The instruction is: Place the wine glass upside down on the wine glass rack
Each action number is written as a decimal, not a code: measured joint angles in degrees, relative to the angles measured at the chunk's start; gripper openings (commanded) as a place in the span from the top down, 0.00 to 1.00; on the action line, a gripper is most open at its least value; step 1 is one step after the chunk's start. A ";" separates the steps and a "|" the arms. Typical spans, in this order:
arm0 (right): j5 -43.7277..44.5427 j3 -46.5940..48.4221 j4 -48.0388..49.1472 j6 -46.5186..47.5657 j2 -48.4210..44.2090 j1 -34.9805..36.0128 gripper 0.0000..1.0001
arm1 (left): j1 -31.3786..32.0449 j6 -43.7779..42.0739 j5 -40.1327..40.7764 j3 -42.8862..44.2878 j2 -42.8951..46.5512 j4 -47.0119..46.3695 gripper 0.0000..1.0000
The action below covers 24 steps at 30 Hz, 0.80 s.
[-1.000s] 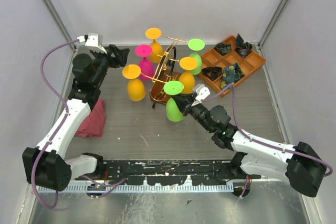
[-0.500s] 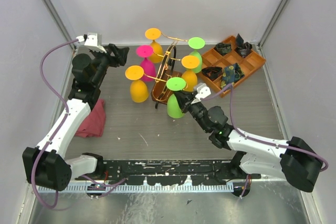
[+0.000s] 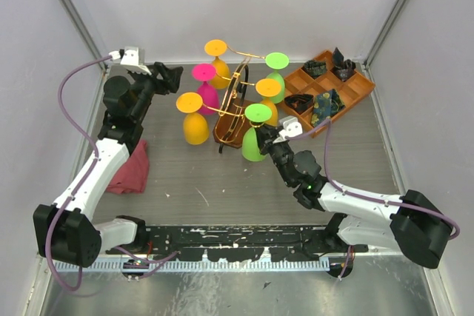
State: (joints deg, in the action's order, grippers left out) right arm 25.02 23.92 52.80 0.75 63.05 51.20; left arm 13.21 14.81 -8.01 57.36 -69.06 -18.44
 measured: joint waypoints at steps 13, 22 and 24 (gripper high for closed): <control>0.17 -2.29 -2.43 0.74 -5.42 0.00 0.99 | 0.00 0.28 0.02 -0.39 -0.11 -0.37 0.22; -4.57 -2.21 -6.38 1.99 -6.19 0.44 0.98 | 0.00 0.48 0.00 -0.39 -0.28 -0.76 0.22; -5.27 -1.75 -7.43 2.23 -5.57 0.79 0.97 | 0.00 0.50 0.00 -0.39 -0.42 -0.79 0.22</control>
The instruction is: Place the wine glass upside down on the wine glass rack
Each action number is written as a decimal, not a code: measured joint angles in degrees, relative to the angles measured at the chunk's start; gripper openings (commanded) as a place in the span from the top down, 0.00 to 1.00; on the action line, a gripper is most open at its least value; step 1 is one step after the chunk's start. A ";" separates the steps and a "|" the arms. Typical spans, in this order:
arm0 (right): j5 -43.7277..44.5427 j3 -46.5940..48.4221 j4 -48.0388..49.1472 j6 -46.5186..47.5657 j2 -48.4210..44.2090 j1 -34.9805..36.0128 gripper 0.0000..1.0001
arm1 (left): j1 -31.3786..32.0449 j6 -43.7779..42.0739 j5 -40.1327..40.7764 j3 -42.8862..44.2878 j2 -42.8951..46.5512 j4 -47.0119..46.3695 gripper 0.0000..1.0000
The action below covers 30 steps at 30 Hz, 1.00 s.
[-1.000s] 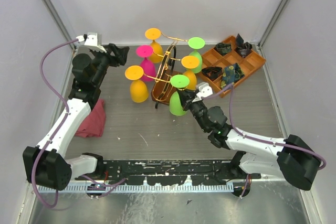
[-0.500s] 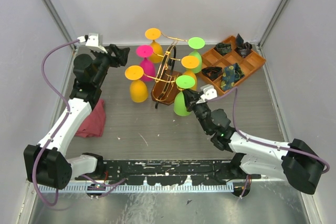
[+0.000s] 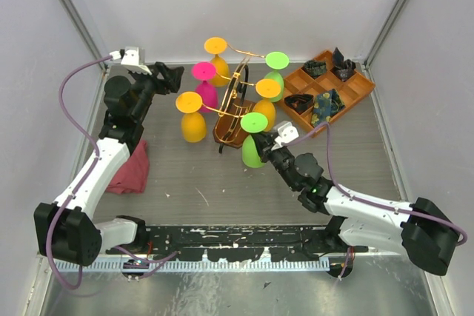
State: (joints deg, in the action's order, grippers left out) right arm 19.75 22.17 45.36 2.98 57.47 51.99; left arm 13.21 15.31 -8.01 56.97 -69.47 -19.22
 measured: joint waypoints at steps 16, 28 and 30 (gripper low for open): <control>0.11 1.77 -8.79 0.66 -2.43 1.33 0.43 | 0.00 1.03 0.00 0.00 -0.50 0.04 0.15; 4.39 4.79 -25.55 1.05 -10.47 1.53 0.00 | 0.00 1.25 0.70 2.10 -1.29 6.23 0.02; 5.38 6.84 -29.62 0.94 -10.71 1.53 0.00 | 0.00 1.22 1.27 3.37 -1.75 7.96 0.02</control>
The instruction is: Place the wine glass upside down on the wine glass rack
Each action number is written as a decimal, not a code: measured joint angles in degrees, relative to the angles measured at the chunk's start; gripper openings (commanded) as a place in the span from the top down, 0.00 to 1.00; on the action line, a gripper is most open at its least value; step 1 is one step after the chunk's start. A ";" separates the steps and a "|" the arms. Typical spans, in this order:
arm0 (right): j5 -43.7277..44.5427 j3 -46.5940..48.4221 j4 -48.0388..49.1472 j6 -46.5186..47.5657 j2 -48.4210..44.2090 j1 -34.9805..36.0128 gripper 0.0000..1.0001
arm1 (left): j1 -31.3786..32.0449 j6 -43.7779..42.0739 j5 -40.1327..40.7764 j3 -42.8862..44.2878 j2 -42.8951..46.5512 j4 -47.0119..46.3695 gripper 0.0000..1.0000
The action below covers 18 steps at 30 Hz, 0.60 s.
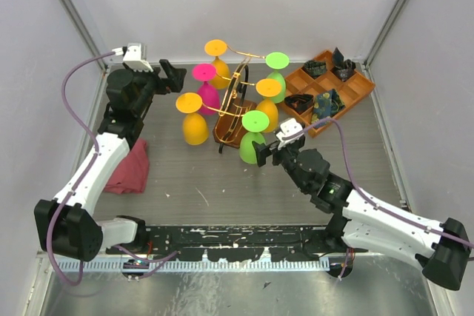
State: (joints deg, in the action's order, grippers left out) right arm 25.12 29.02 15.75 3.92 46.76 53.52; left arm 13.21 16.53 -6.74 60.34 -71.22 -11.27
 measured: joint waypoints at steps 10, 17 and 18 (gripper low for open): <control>2.62 12.92 -22.71 -3.30 -7.13 0.00 0.00 | 0.00 -0.39 1.92 3.28 -0.61 7.04 0.02; 7.65 27.71 -34.67 -7.21 -2.78 0.00 0.00 | 0.00 1.22 4.87 8.15 -2.25 13.73 0.02; 9.33 30.53 -35.93 -7.39 -0.48 0.00 0.00 | 0.00 1.55 5.51 9.35 -2.97 14.80 0.02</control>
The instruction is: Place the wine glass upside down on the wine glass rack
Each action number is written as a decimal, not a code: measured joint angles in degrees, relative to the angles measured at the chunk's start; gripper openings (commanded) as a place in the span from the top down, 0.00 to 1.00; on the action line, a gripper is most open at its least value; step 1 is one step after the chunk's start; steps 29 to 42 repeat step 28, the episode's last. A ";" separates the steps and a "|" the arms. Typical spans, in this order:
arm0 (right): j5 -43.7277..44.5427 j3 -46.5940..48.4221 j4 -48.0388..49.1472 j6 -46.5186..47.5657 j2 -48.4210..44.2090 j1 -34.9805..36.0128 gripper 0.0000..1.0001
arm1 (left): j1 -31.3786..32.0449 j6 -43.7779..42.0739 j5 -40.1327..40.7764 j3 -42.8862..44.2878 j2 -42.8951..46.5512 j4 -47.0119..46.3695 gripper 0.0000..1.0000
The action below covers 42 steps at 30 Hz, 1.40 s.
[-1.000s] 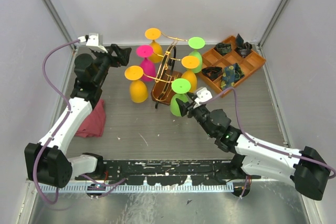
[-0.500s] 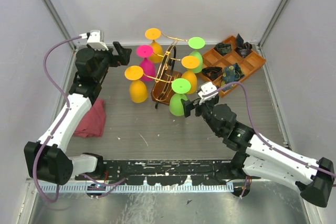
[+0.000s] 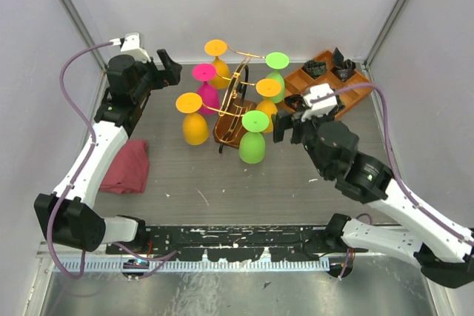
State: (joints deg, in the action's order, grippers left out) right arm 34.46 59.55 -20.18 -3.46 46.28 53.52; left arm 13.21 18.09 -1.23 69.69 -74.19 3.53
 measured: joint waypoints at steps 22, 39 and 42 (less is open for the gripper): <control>15.45 11.37 -3.02 -0.13 10.43 0.00 0.00 | -0.04 3.63 9.77 7.50 0.13 12.15 0.02; 15.43 11.08 -2.78 0.24 11.45 0.00 0.00 | -0.04 3.65 9.97 7.48 0.17 12.26 0.02; 15.43 11.08 -2.78 0.24 11.45 0.00 0.00 | -0.04 3.65 9.97 7.48 0.17 12.26 0.02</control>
